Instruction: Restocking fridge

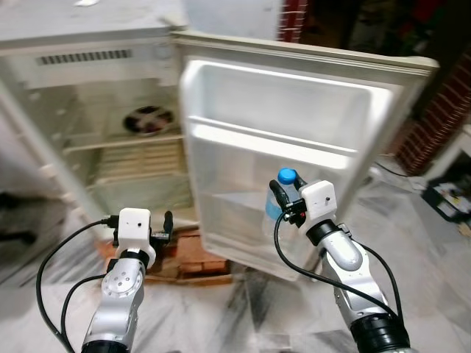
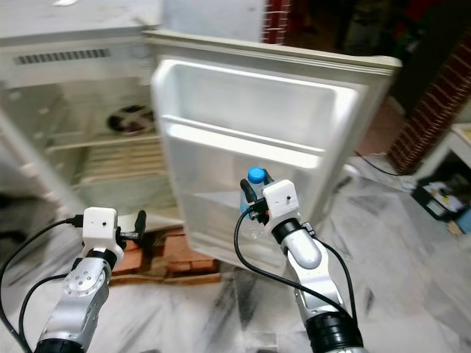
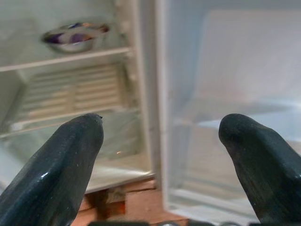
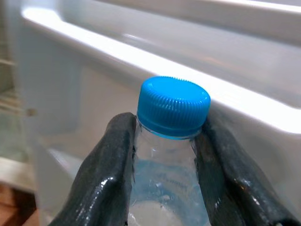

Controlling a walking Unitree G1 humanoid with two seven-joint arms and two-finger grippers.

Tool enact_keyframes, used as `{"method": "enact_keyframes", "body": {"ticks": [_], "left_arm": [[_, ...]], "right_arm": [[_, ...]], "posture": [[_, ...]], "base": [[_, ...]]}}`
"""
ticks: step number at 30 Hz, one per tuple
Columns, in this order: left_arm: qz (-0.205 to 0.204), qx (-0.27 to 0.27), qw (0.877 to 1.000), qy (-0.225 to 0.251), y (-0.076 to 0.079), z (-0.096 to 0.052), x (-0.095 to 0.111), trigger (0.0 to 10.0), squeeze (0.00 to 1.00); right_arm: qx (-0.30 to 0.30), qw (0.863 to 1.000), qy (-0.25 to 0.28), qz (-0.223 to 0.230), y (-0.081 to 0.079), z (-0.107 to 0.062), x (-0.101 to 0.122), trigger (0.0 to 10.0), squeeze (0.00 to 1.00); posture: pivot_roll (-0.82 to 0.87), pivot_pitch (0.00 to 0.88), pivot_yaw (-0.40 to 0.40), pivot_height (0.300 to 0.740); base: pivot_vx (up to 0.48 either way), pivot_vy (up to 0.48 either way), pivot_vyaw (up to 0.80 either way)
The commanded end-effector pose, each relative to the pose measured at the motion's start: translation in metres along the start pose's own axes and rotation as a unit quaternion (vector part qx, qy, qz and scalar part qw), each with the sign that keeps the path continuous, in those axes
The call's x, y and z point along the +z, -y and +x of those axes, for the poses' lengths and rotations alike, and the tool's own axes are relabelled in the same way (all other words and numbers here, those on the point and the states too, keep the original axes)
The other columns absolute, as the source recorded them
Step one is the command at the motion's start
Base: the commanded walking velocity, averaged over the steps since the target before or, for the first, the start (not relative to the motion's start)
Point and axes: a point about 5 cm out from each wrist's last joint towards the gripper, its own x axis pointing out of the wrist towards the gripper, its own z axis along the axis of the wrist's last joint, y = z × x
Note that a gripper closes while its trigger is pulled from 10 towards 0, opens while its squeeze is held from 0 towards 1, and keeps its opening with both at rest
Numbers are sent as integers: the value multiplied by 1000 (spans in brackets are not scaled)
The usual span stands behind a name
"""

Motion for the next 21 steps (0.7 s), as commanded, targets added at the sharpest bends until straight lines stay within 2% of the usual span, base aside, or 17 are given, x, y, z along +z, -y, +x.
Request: {"method": "enact_keyframes", "body": {"ticks": [1,12,15,16,21], "left_arm": [[8,23,1000,2,-18,-2,1,10000,0],[7,25,1000,-13,-18,-9,-5,10000,0],[29,15,999,-9,-18,-14,-6,10000,0],[30,13,999,-9,-17,-16,-7,10000,0],[25,19,999,-13,-18,-18,-9,10000,0]], "right_arm": [[19,999,33,2,-11,11,14,10000,0],[41,998,30,23,-17,8,11,10000,0],[71,995,32,62,-23,6,11,10000,0],[92,991,33,91,-27,4,11,10000,0],[152,975,39,158,-37,1,16,10000,0]], "posture": [[4,0,-14,740],[11,0,-14,740],[14,0,-17,740],[17,0,-17,740],[20,0,-20,740]], "base": [[0,0,0],[0,0,0],[0,0,0],[0,0,0],[0,0,0]]}}
